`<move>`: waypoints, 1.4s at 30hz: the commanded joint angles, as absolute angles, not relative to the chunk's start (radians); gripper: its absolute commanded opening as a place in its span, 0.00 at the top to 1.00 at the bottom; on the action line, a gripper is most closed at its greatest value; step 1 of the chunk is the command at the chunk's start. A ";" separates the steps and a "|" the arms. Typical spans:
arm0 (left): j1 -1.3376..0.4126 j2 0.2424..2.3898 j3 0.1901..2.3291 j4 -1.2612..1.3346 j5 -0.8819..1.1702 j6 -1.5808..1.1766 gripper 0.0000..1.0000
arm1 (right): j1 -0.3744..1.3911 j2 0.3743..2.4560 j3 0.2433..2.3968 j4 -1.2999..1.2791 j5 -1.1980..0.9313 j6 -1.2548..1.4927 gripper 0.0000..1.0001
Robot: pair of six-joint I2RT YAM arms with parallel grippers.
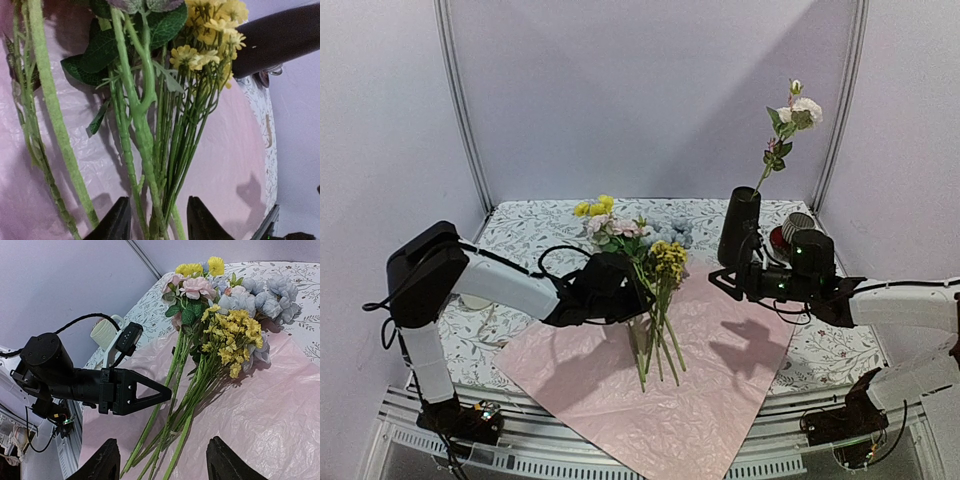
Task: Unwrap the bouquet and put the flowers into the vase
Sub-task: Pick up the fake flower from the flattened wrapping paper.
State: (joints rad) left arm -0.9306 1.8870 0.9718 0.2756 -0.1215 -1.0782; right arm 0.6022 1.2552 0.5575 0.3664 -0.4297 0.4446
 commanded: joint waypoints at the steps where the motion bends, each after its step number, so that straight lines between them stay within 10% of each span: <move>1: -0.922 1.919 0.999 0.289 -0.103 -1.084 0.64 | 0.609 1.269 0.577 0.383 -0.440 0.428 0.39; 26: -0.900 1.945 1.009 0.340 -0.078 -1.111 1.00 | 0.607 1.284 0.577 0.384 -0.439 0.429 0.39; 42: -0.962 1.541 0.880 0.217 -0.399 -0.961 1.00 | 0.608 1.295 0.595 0.384 -0.451 0.434 0.39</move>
